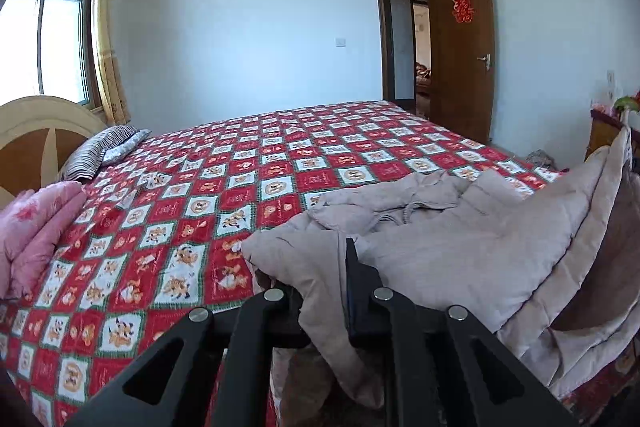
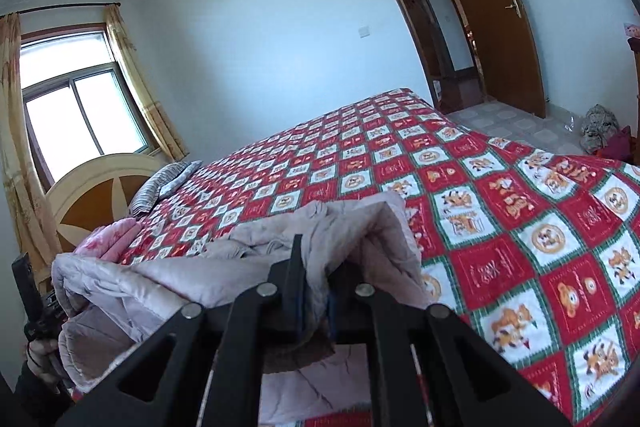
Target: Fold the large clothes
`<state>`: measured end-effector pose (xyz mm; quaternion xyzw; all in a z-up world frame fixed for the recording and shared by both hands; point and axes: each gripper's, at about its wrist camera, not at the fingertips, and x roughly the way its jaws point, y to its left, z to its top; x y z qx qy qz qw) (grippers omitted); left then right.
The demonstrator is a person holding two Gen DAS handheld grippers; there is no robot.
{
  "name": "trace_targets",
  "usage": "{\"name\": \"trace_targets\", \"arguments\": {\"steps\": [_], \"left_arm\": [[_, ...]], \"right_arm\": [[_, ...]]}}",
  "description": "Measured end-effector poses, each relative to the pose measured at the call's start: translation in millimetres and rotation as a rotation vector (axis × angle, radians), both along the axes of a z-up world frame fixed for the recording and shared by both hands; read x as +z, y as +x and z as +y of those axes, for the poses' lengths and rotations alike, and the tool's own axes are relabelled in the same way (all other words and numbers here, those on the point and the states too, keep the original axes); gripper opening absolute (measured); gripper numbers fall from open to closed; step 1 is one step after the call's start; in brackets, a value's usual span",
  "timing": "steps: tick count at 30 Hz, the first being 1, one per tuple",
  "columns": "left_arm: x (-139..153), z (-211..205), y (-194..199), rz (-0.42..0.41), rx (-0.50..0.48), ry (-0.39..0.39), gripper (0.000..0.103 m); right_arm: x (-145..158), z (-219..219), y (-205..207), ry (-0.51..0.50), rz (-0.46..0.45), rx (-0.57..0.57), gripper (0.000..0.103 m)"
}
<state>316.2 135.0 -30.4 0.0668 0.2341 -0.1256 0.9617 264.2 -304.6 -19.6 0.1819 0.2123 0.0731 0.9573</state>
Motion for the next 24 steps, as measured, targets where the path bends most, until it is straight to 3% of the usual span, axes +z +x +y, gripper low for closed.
{"name": "trace_targets", "arguments": {"steps": [4,9,11,14,15,16,19,22,24], "left_arm": [[-16,7,54,0.110,0.020,-0.043,0.015],[-28,26,110,0.279,0.037,-0.239,0.019],[-24,32,121,0.301,0.037,-0.306,0.025],[-11,37,126,0.265,0.048,-0.366,0.041],[-8,36,126,0.255,0.046,-0.372,0.054],[-6,33,126,0.244,0.047,-0.371,0.063],[-13,20,137,0.232,0.077,-0.359,0.076],[-30,9,154,0.256,0.141,-0.315,0.079],[-42,11,167,0.269,0.199,-0.318,0.079]], "right_arm": [[-11,5,44,0.006,0.042,-0.031,0.011],[-26,-2,91,0.022,0.071,-0.079,0.016],[-31,-6,111,0.022,0.100,-0.096,0.016],[-35,-6,133,-0.005,0.131,-0.121,0.017],[-36,-5,139,-0.012,0.133,-0.125,0.020],[-37,-3,144,-0.023,0.133,-0.130,0.026],[-39,3,156,-0.010,0.118,-0.133,0.049],[-31,17,142,-0.017,0.052,-0.193,0.086],[-20,39,122,-0.067,-0.028,-0.185,0.088]]}}
